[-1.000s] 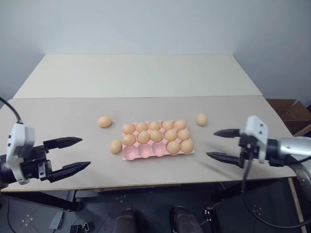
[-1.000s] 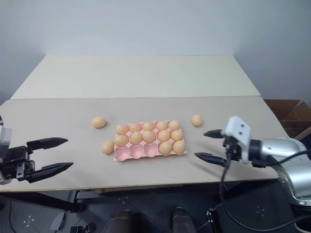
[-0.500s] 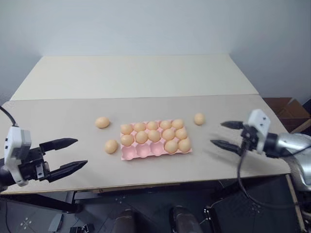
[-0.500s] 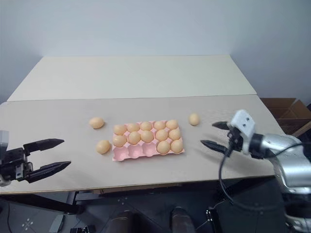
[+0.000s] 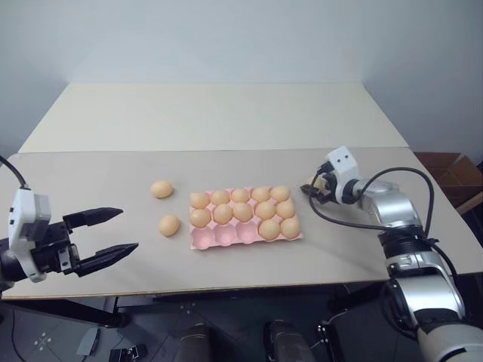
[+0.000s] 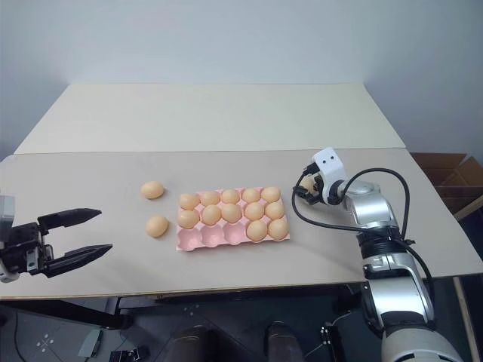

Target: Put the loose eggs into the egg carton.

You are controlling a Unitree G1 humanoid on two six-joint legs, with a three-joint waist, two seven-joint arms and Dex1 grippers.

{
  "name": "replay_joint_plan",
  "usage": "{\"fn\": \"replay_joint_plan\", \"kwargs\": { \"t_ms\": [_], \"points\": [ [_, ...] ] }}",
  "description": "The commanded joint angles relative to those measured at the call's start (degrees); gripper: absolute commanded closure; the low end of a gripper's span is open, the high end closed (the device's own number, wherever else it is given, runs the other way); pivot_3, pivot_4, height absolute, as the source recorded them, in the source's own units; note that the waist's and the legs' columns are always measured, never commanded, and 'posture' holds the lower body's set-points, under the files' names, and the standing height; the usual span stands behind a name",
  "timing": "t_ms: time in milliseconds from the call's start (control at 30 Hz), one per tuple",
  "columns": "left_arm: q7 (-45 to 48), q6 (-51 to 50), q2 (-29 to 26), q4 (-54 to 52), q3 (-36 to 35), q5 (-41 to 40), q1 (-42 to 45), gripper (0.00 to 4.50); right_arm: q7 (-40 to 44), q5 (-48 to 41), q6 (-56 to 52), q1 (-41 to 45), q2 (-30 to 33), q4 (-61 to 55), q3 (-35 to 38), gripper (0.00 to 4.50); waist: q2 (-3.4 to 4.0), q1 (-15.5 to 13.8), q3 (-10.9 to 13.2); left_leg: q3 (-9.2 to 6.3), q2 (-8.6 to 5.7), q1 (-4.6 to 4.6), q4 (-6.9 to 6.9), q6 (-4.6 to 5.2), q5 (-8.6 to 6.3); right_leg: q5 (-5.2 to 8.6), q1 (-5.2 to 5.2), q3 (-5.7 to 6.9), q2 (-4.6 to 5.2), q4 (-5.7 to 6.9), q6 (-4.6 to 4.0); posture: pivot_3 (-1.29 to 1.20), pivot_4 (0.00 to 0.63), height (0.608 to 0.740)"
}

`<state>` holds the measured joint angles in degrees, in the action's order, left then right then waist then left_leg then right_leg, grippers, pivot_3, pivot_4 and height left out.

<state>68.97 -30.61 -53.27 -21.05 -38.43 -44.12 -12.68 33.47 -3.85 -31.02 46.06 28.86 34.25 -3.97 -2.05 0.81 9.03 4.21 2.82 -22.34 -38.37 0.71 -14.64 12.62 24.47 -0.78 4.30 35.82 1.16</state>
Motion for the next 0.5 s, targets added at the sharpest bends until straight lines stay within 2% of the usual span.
{"fn": "replay_joint_plan", "kwargs": {
  "t_ms": [33, 100, 133, 167, 367, 500],
  "points": [
    [-0.18, 0.43, -0.44, -1.72, -1.87, -0.40, -0.33, 0.00, 0.16, -1.06, 0.72, 0.97, 0.00, -3.21, 2.12, 1.71, 0.01, 0.16, 0.00, 0.00, 0.00, 0.00, 0.02, 0.00, 0.00, 0.00, 0.01, 0.00, 0.00, 0.00, 0.00, 0.00, 0.150, 0.740],
    [-0.17, 0.46, -0.46, -1.92, -2.14, -0.47, -0.59, 0.00, 0.35, -1.65, -0.61, -0.64, 0.41, -8.83, 2.76, 2.46, 0.02, 0.23, 0.01, 0.00, 0.02, 0.02, 0.05, 0.00, 0.00, 0.00, 0.02, 0.00, -0.02, 0.03, 0.00, 0.00, 0.150, 0.740],
    [-0.17, 0.47, -0.47, -2.00, -2.26, -0.52, -0.71, 0.00, 0.64, -2.23, -1.57, -1.54, 0.62, -11.81, 3.15, 2.62, 0.02, 0.25, 0.01, -0.01, 0.02, 0.03, 0.06, 0.00, 0.00, 0.00, 0.03, 0.00, -0.02, 0.05, 0.00, 0.00, 0.150, 0.740],
    [-0.18, 0.47, -0.47, -2.05, -2.33, -0.56, -0.78, 0.00, 0.78, -2.62, -2.32, -2.22, 0.72, -13.93, 3.45, 2.62, 0.02, 0.30, 0.01, -0.02, 0.05, 0.04, 0.07, 0.00, 0.00, 0.00, 0.04, 0.00, -0.05, 0.07, 0.00, 0.00, 0.150, 0.740],
    [0.01, 0.35, -0.54, -2.54, -2.18, -0.90, -1.08, 0.00, 5.66, -10.44, -13.54, -12.22, 2.23, -45.92, 2.12, 2.62, 0.03, 0.07, 0.00, -0.07, 0.08, 0.06, 0.13, -0.01, 0.00, 0.03, 0.04, 0.04, -0.06, 0.09, -0.01, 0.00, 0.150, 0.740],
    [-0.28, 0.18, -0.44, -2.83, -1.06, -1.10, -0.56, 0.00, 5.50, -14.10, -19.80, -15.54, 0.44, -57.78, -2.26, 2.62, 0.02, 0.23, 0.00, -0.05, 0.09, 0.14, 0.12, -0.03, 0.02, 0.03, 0.01, 0.03, -0.05, 0.10, -0.01, 0.00, 0.150, 0.740]
  ]
}}
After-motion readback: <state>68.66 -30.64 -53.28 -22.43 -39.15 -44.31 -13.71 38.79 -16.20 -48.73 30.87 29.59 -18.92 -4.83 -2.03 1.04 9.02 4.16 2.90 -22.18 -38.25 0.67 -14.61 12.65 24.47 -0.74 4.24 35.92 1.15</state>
